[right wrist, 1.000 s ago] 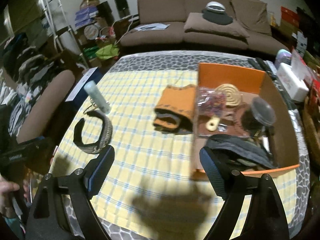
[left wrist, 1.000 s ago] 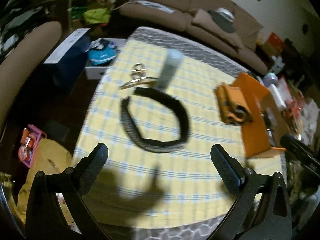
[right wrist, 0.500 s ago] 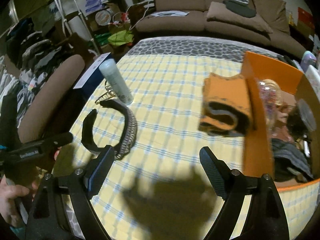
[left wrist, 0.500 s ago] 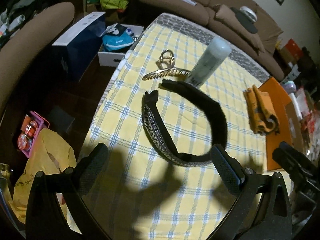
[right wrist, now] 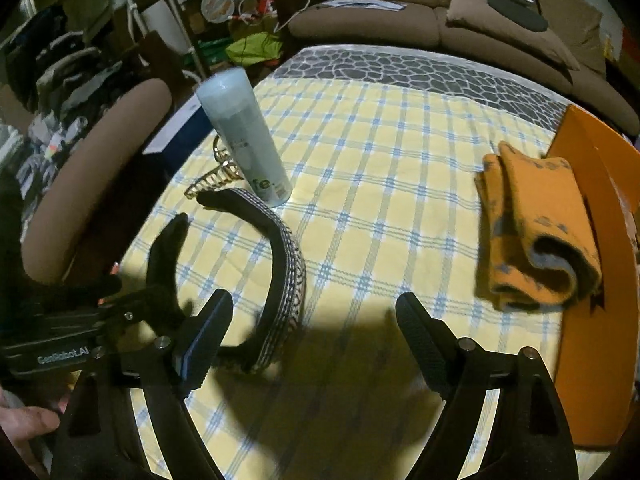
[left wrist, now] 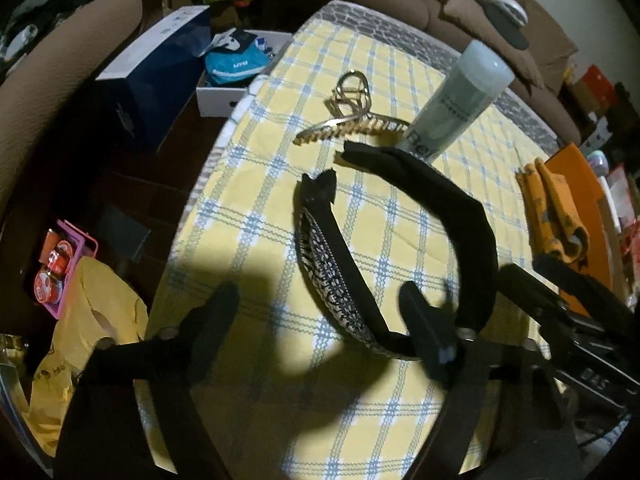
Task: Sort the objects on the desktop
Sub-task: 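Reach both tools to the black patterned headband and close on it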
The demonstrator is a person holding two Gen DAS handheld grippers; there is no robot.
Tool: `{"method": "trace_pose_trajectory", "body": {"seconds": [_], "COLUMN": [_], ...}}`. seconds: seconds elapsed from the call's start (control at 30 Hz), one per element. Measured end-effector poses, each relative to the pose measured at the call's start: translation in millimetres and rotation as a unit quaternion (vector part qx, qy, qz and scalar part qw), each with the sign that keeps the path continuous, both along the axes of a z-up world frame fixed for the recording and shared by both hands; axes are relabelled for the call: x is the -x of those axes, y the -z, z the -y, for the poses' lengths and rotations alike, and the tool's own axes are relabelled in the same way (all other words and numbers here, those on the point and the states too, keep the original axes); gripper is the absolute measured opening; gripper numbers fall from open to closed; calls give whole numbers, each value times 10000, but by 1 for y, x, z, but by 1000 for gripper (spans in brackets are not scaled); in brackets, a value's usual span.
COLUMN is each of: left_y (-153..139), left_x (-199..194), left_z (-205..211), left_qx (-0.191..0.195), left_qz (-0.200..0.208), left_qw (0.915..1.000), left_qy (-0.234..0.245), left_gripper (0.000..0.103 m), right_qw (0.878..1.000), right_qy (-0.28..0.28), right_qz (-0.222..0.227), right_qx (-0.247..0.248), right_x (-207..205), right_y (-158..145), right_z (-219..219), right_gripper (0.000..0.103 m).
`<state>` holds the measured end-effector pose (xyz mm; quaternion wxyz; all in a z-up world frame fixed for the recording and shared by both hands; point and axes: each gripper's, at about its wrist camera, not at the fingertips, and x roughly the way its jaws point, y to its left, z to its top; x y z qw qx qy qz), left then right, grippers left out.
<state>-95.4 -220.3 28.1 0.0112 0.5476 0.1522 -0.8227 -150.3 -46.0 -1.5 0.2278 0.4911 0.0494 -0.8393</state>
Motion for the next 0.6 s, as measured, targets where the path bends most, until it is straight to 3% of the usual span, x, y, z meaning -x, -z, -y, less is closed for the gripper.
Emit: {"method": "trace_pose_trajectory", "body": {"seconds": [0.07, 0.13, 0.27, 0.4, 0.5, 0.6], "left_y": [2, 3, 5, 6, 5, 0], "left_x": [1, 2, 3, 3, 2, -1], "left_z": [-4, -9, -14, -15, -17, -16], "left_qx": [29, 76, 30, -20, -10, -39], "left_qz": [39, 46, 91, 72, 47, -29], "left_qw": [9999, 9998, 9995, 9992, 9992, 9992], "left_qy": [101, 200, 309, 383, 403, 384], "left_gripper": [60, 55, 39, 32, 30, 27], "right_qw": [10000, 9999, 9994, 9982, 9981, 9979], "right_qy": [-20, -44, -106, -135, -141, -178], "right_qz": [40, 101, 310, 584, 604, 626], "right_qx": [-33, -41, -58, 25, 60, 37], "right_x": [2, 4, 5, 5, 4, 1], "right_y": [5, 10, 21, 31, 28, 23], "right_z": [3, 7, 16, 21, 20, 18], "right_gripper": [82, 79, 61, 36, 28, 27]}}
